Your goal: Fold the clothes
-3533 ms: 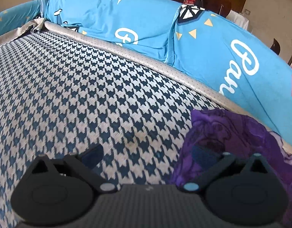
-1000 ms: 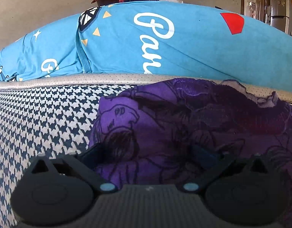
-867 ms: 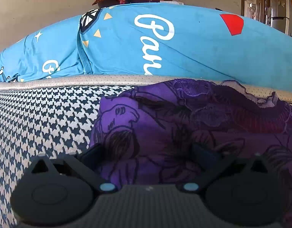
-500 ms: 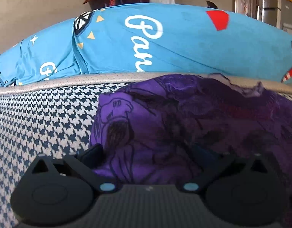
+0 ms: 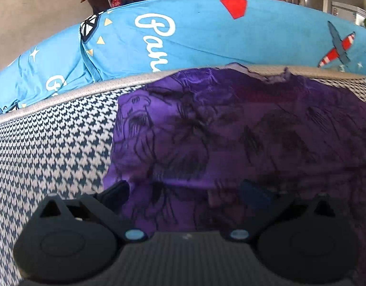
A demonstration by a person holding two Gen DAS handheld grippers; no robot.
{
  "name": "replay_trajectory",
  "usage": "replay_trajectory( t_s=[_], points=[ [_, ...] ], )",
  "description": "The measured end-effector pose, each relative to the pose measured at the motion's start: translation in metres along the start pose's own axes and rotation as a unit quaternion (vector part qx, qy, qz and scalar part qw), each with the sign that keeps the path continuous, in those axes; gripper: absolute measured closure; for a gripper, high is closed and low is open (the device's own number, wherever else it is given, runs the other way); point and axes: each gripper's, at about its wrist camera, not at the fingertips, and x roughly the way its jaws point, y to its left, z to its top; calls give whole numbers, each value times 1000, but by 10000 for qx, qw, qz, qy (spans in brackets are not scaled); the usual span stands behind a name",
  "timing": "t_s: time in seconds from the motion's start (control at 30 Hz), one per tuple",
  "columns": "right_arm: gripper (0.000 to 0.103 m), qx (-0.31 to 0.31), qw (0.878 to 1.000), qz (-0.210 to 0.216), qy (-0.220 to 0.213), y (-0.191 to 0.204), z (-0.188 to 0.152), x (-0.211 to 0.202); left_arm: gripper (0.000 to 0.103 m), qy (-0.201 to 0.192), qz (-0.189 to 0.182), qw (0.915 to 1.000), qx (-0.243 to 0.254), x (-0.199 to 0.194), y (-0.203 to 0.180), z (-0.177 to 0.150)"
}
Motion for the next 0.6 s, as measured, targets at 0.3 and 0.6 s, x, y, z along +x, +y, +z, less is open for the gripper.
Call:
replay_trajectory(
  t_s=[0.3,0.6],
  points=[
    [1,1160,9929,-121,-236,-69,-3,-33,0,-10,-189,9998,-5,-15,-7,-7],
    [1,2151,9764,194,-21,-102,-11,-13,0,29,-345,9994,92,-15,-17,-5]
  ],
)
